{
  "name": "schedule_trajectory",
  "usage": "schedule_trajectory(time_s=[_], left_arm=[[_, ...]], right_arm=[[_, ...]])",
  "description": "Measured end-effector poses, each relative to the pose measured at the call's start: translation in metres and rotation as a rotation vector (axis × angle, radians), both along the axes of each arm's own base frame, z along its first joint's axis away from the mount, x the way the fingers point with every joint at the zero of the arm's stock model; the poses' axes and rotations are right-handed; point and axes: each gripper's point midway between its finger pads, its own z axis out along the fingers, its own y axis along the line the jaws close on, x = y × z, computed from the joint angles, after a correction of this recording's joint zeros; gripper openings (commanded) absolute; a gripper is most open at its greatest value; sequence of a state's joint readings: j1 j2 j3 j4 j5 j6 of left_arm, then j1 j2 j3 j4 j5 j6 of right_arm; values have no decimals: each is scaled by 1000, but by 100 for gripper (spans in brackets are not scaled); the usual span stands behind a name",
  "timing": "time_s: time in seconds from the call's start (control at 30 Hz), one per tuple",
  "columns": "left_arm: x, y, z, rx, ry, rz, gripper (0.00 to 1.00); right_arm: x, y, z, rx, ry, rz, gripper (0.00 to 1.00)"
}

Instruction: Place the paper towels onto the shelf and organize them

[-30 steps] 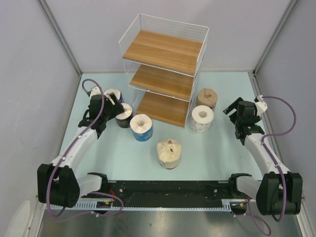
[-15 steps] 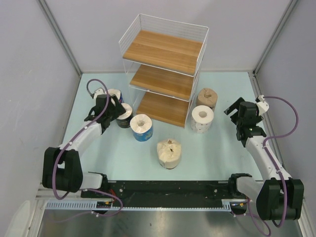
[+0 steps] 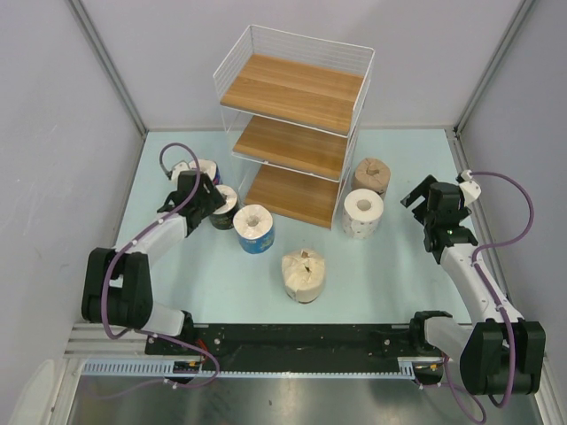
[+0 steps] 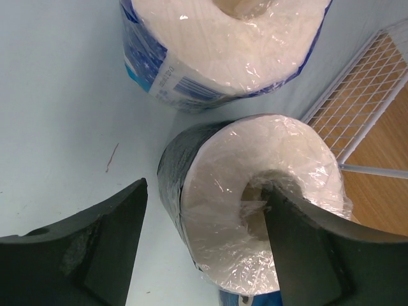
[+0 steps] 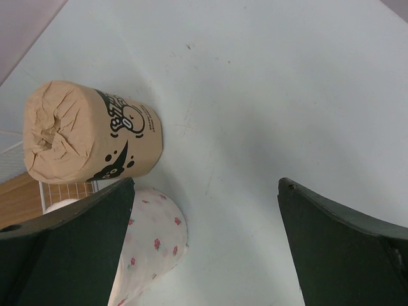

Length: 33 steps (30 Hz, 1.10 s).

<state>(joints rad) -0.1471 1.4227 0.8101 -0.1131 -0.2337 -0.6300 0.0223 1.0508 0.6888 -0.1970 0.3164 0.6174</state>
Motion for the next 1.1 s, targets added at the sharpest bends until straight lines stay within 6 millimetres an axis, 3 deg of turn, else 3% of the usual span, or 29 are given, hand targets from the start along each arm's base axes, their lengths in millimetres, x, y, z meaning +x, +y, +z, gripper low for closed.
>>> schedule_trajectory(time_s=[0.4,0.67,0.8,1.1], left_arm=[[7,-1,-6,-2,2,2,44],[6,-1,-5,0,4,-2,42],[1,1,-2,2,14,-8,34],[-11,1,43,-9,-74,-31,27]], right_arm=[[-1,0,-2,4,10,4,100],[-1,0,-3,5,14,3,100],[-2,0,-4,7,17,5,100],[-2,0,-5,10,20,7,100]])
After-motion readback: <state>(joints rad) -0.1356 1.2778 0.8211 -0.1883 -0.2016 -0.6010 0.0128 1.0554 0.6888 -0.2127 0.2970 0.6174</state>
